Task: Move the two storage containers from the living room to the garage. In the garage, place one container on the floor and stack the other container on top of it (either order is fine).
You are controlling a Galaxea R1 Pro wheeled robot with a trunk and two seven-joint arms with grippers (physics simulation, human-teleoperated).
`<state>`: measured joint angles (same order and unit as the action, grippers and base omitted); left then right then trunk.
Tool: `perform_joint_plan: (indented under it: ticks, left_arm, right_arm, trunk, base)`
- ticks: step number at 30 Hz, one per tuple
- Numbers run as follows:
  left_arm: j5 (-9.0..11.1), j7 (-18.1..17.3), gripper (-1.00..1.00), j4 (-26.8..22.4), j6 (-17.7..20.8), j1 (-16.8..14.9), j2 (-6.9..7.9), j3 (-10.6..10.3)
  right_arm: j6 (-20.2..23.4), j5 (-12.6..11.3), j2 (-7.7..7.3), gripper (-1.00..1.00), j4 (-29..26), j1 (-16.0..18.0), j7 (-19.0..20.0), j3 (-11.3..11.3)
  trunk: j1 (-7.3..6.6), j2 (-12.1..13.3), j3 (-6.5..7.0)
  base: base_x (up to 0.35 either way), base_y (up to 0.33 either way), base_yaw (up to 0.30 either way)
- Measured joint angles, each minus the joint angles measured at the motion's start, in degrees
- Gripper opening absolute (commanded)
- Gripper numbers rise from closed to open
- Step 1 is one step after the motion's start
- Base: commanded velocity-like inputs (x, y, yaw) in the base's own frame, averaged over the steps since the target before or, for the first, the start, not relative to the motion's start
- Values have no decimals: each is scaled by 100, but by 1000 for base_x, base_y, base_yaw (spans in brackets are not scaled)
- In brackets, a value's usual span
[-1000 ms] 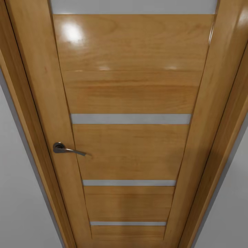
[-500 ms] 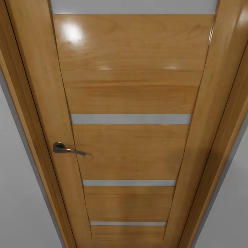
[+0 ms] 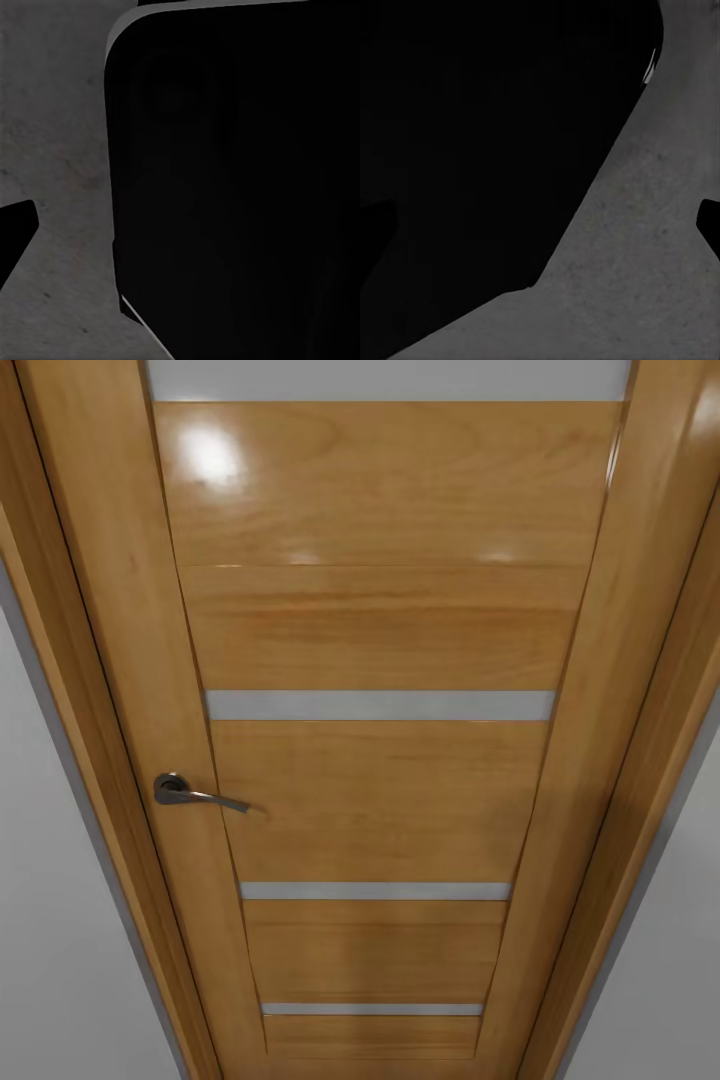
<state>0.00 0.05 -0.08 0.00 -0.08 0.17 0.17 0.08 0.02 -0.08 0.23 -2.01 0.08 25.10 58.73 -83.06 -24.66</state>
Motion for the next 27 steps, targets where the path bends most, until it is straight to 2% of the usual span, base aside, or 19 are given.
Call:
perform_joint_plan:
  ticks: [20, 27]
  left_arm:
    - [0, 2, 100, 0, 5, 0, -8, 8]
    - [0, 3, 100, -100, -33, -8, 42, 23]
  right_arm:
    - [4, -4, 10, 100, -22, 55, 0, 4]
    - [-16, -9, 36, 100, -43, 133, 35, 31]
  trunk:
    - [0, 0, 0]
    - [0, 0, 1]
  base:
    - [0, 0, 0]
    - [0, 0, 0]
